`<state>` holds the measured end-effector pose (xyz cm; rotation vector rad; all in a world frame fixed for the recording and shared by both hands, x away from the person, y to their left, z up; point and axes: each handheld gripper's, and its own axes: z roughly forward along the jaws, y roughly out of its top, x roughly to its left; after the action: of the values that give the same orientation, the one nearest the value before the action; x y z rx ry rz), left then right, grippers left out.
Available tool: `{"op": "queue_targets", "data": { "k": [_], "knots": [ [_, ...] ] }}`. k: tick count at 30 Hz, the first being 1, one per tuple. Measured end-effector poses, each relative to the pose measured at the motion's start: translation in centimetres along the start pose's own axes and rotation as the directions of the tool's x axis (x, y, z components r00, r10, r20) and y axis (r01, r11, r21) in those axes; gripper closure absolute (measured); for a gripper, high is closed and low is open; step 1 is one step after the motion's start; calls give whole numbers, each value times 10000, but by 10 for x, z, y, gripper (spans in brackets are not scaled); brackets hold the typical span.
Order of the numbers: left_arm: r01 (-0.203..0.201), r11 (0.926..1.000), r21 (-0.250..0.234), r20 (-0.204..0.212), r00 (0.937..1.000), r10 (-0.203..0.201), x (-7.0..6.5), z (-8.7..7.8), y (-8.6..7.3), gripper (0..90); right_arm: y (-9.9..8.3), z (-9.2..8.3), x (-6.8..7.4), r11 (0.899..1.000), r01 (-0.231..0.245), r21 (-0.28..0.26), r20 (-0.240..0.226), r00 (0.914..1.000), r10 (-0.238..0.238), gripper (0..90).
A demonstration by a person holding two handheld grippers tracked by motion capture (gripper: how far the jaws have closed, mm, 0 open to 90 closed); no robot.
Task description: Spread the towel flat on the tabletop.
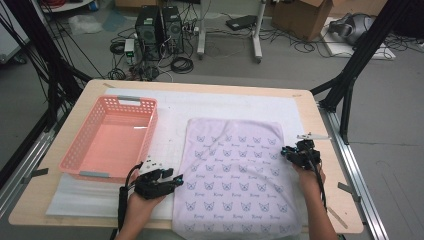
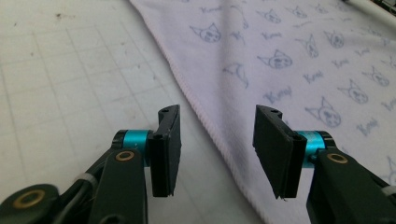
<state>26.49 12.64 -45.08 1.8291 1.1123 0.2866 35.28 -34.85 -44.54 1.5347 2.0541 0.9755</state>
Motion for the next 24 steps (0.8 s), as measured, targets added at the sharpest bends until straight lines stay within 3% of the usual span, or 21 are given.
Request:
{"op": "queue_targets", "data": {
  "k": [2, 3, 5, 9, 11, 13, 18, 21, 24],
  "knots": [
    [47, 10000, -60, -3, 10000, -47, 2, 5, 6, 496, 0, 0, -3, 10000, -91, -24, -376, 9993, 90, 873],
    [137, 9999, -90, 24, 9999, -137, 3, 8, 10, 493, 0, 0, -3, 10000, 86, 45, -372, 9993, -84, 881],
    [178, 9998, -119, 33, 9998, -178, 4, 15, 18, 488, 1, -3, -2, 9989, 457, 128, 113, 9989, -459, 888],
    [4, 9994, -345, -194, 9998, -10, 4, 29, 35, 476, -1, -5, -6, 9997, 220, 71, 460, 9987, -223, 885],
    [-62, 9995, -309, -211, 9998, 55, 6, 36, 43, 465, -1, -8, -4, 9995, 326, -15, 638, 9974, -324, 846],
    [-154, 9989, -434, -498, 9987, 132, 10, 42, 50, 470, -2, -11, -4, 9995, 206, -249, 693, 9974, -189, 712],
    [142, 9995, -266, -1030, 9945, -169, 23, 63, 66, 486, -11, -24, -8, 9988, -48, -496, 222, 9997, 59, 653],
    [94, 9999, 128, -1548, 9879, -73, 28, 78, 71, 497, -18, -29, -8, 9983, -25, -586, -1, 10000, 25, 653],
    [54, 9990, 432, -1740, 9847, 22, 29, 91, 73, 527, -26, -35, -7, 9978, 31, -668, -290, 9996, -51, 653]
  ]
}}
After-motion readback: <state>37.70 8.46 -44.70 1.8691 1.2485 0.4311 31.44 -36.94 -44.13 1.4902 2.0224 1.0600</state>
